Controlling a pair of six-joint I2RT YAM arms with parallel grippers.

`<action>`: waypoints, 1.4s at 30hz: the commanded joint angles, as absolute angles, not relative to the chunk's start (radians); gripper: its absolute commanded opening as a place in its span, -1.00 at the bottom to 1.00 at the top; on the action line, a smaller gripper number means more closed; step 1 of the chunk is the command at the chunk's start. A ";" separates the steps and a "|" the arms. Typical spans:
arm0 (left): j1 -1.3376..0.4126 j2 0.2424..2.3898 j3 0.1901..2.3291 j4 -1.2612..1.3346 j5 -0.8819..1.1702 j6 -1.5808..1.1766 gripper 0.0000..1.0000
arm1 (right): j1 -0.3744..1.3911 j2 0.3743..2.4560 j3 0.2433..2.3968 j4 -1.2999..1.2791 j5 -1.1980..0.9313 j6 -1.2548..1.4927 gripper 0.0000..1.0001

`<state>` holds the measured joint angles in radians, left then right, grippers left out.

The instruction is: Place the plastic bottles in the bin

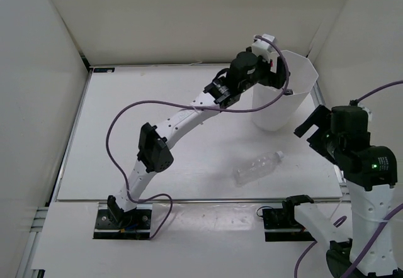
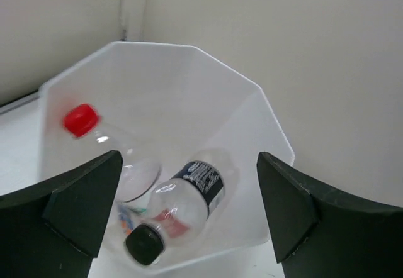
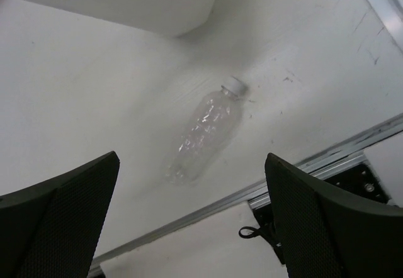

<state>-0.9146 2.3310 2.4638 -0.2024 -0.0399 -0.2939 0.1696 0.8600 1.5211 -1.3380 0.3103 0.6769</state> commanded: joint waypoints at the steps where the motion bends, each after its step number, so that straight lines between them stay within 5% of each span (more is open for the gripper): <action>1: -0.845 2.046 2.372 -0.195 -0.188 -0.230 0.98 | 0.166 0.816 1.409 -1.371 0.258 0.848 1.00; 7: -0.773 1.725 2.019 -0.195 -0.330 -0.259 0.98 | 0.166 0.764 1.148 -1.286 0.243 1.071 1.00; 13: -0.764 1.391 1.605 -0.288 -0.396 -0.323 0.98 | 0.156 0.951 1.054 -1.217 0.103 1.172 1.00; 18: -0.755 1.189 1.354 -0.394 -0.445 -0.400 0.98 | 0.147 0.983 0.836 -0.922 -0.076 1.252 1.00; 25: -0.755 1.028 1.270 -0.635 -0.498 -0.451 0.98 | 0.147 1.106 0.586 -0.609 -0.216 1.273 1.00; 42: -0.755 0.919 1.199 -0.834 -0.548 -0.594 0.98 | 0.147 1.195 0.794 -0.572 -0.166 1.268 0.94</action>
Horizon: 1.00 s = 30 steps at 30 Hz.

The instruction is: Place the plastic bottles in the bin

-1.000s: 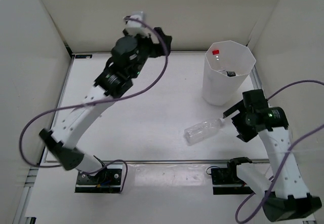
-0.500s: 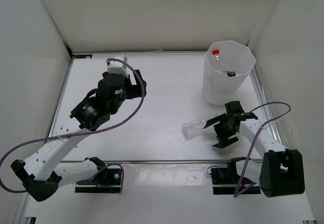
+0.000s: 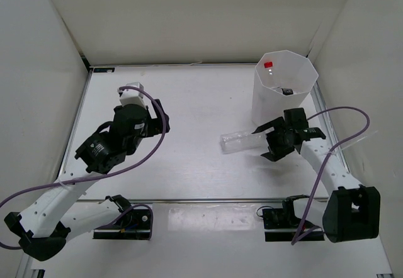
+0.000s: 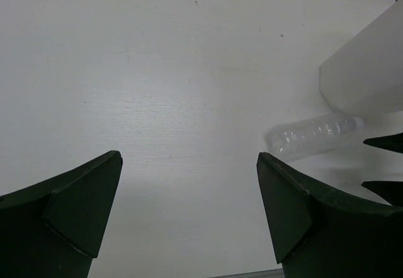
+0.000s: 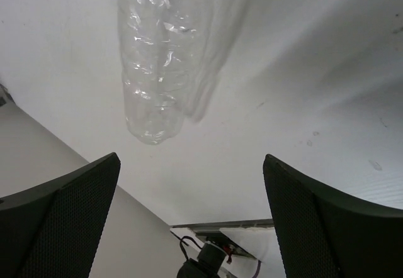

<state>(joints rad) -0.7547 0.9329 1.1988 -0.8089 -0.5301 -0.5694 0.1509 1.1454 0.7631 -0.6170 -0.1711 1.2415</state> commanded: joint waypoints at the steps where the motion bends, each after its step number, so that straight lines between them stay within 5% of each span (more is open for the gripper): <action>1: -0.755 0.919 1.200 -0.860 -0.548 -0.603 0.98 | 0.147 1.254 0.795 -0.562 -0.166 1.278 0.94; 7: -0.755 0.919 1.209 -0.917 -0.539 -0.632 0.98 | 0.156 1.451 0.836 -0.468 -0.161 1.310 0.94; 16: -0.755 0.910 1.227 -1.002 -0.529 -0.670 0.98 | 0.166 1.442 0.744 -0.178 -0.173 1.431 0.97; 30: -0.755 0.900 1.190 -1.002 -0.491 -0.689 0.98 | 0.212 1.394 0.721 -0.162 -0.132 1.496 0.99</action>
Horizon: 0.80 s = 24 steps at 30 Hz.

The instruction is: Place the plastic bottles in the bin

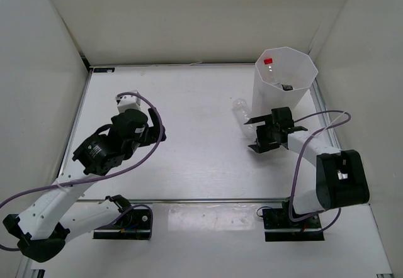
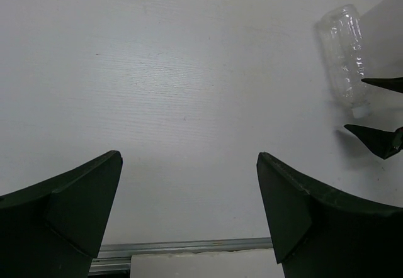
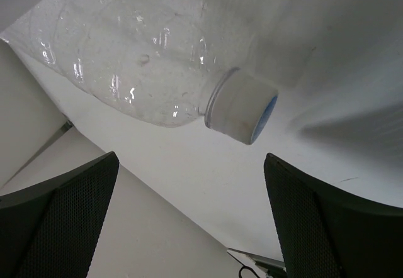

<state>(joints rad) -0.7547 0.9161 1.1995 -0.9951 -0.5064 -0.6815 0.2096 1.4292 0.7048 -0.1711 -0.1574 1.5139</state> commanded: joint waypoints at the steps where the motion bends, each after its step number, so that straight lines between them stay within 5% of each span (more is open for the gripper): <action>1: -0.755 0.900 1.190 -1.002 -0.491 -0.689 0.98 | 0.212 1.385 0.730 -0.179 -0.121 1.479 0.99; 11: -0.755 0.882 1.112 -0.914 -0.472 -0.698 0.98 | 0.307 1.303 0.926 -0.670 0.027 1.139 0.94; 19: -0.755 0.882 1.036 -0.858 -0.463 -0.718 0.98 | 0.580 1.131 1.057 -0.848 0.129 0.925 0.78; 24: -0.755 0.882 0.993 -0.838 -0.453 -0.718 0.98 | 0.837 1.233 1.208 -0.867 0.271 0.659 0.78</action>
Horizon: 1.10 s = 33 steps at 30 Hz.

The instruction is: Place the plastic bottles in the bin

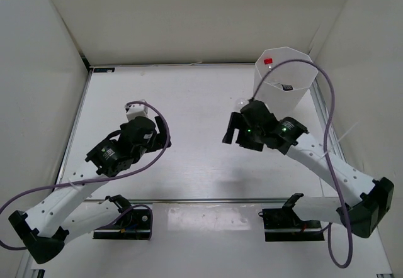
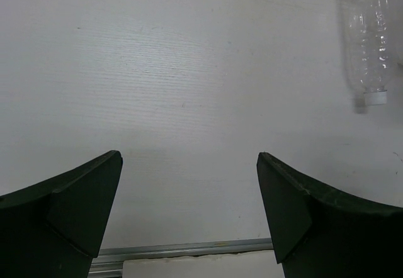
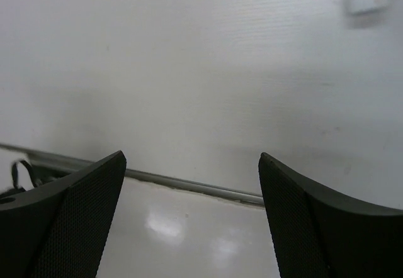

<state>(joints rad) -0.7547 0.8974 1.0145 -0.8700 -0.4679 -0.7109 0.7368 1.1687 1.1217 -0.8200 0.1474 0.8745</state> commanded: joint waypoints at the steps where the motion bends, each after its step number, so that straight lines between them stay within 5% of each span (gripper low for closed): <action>1: -0.755 0.882 0.982 -0.838 -0.443 -0.718 0.98 | 0.872 1.315 1.274 -0.867 0.370 0.608 0.83; 6: -0.755 0.893 0.973 -0.827 -0.420 -0.707 0.98 | 0.979 1.682 1.482 -0.930 0.751 0.390 0.91; 12: -0.755 0.893 0.973 -0.850 -0.390 -0.687 0.98 | 0.901 1.914 1.646 -0.900 0.827 0.259 0.89; 33: -0.755 0.799 0.962 -1.037 -0.368 -0.755 0.98 | 0.733 1.976 1.422 -0.566 0.939 0.048 0.87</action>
